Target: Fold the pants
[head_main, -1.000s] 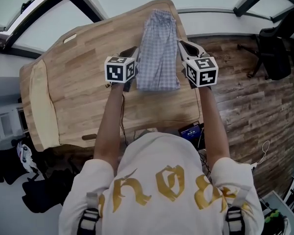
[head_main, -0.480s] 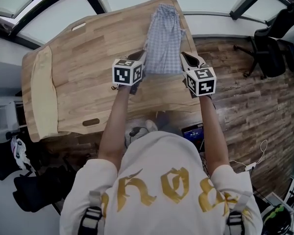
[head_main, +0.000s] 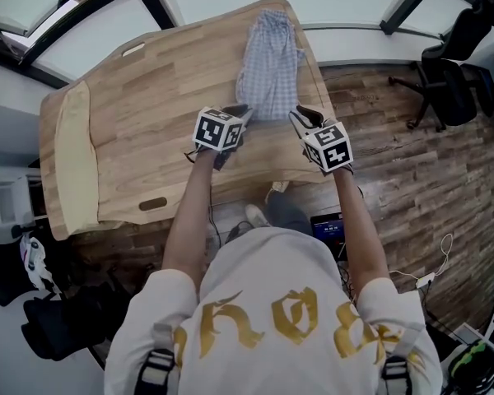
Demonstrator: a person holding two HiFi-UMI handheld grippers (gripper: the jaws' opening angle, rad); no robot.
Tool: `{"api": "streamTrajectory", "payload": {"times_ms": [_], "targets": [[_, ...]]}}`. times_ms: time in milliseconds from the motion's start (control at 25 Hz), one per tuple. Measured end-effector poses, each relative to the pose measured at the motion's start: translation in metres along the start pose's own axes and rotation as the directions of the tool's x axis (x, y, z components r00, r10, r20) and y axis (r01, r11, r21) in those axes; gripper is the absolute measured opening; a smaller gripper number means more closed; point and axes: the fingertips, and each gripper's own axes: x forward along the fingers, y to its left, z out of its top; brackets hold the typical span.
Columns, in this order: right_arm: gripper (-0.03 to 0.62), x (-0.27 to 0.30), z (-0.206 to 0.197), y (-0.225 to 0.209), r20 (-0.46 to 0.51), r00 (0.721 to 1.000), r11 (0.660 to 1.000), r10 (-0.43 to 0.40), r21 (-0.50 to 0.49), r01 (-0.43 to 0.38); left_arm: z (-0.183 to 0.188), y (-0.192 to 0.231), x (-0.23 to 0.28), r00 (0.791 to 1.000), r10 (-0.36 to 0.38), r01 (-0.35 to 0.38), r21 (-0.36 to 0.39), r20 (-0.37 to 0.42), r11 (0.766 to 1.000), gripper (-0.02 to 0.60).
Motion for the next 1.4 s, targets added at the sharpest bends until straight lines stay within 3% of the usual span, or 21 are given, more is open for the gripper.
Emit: {"api": "streamTrajectory", "payload": {"times_ms": [80,160,200,280,520,640,760,840,920,1080,1240,1280,1400], "targets": [[0.108,0.008,-0.010,0.001,-0.038,0.999,0.999,0.028,-0.039,-0.029,-0.007,-0.002,0.010,0.998,-0.026,0.028,0.029,-0.051,0.999,0.055],[0.121,0.016,-0.021,0.003,-0.082,0.994,0.994,0.069,-0.084,-0.076,-0.017,-0.007,0.022,0.989,-0.071,0.080,0.065,-0.131,0.995,0.118],[0.121,0.020,-0.028,0.005,-0.111,0.989,0.988,0.100,-0.111,-0.112,-0.025,-0.010,0.029,0.978,-0.093,0.113,0.096,-0.188,0.989,0.170],[0.128,0.029,-0.043,0.010,-0.180,0.971,0.967,0.155,-0.171,-0.186,-0.042,-0.010,0.044,0.948,-0.111,0.167,0.172,-0.299,0.971,0.213],[0.153,0.058,-0.077,0.002,-0.307,0.923,0.909,0.232,-0.269,-0.318,-0.057,0.004,0.075,0.885,-0.114,0.253,0.262,-0.451,0.931,0.222],[0.153,0.071,-0.084,0.002,-0.343,0.901,0.851,0.265,-0.357,-0.386,-0.062,0.009,0.087,0.854,-0.105,0.286,0.291,-0.510,0.913,0.222],[0.169,0.086,-0.096,0.004,-0.410,0.860,0.779,0.305,-0.413,-0.473,-0.071,0.016,0.098,0.819,-0.096,0.316,0.305,-0.566,0.898,0.222],[0.209,0.096,-0.108,0.005,-0.465,0.825,0.738,0.322,-0.423,-0.526,-0.074,0.019,0.104,0.804,-0.106,0.333,0.296,-0.585,0.895,0.222],[0.221,0.103,-0.118,0.001,-0.496,0.809,0.711,0.315,-0.441,-0.547,-0.075,0.021,0.107,0.795,-0.117,0.345,0.285,-0.595,0.894,0.222],[0.222,0.111,-0.124,-0.006,-0.490,0.803,0.726,0.340,-0.406,-0.555,-0.075,0.020,0.109,0.755,-0.141,0.393,0.270,-0.640,0.879,0.222],[0.225,0.115,-0.122,-0.006,-0.476,0.792,0.732,0.383,-0.366,-0.574,-0.080,0.021,0.113,0.713,-0.080,0.431,0.346,-0.696,0.833,0.214],[0.217,0.116,-0.121,-0.007,-0.462,0.798,0.740,0.385,-0.361,-0.567,-0.081,0.023,0.115,0.712,-0.053,0.430,0.375,-0.700,0.822,0.192],[0.166,0.119,-0.119,-0.011,-0.420,0.823,0.762,0.382,-0.361,-0.538,-0.079,0.024,0.122,0.742,-0.027,0.414,0.425,-0.670,0.805,0.132]]}}
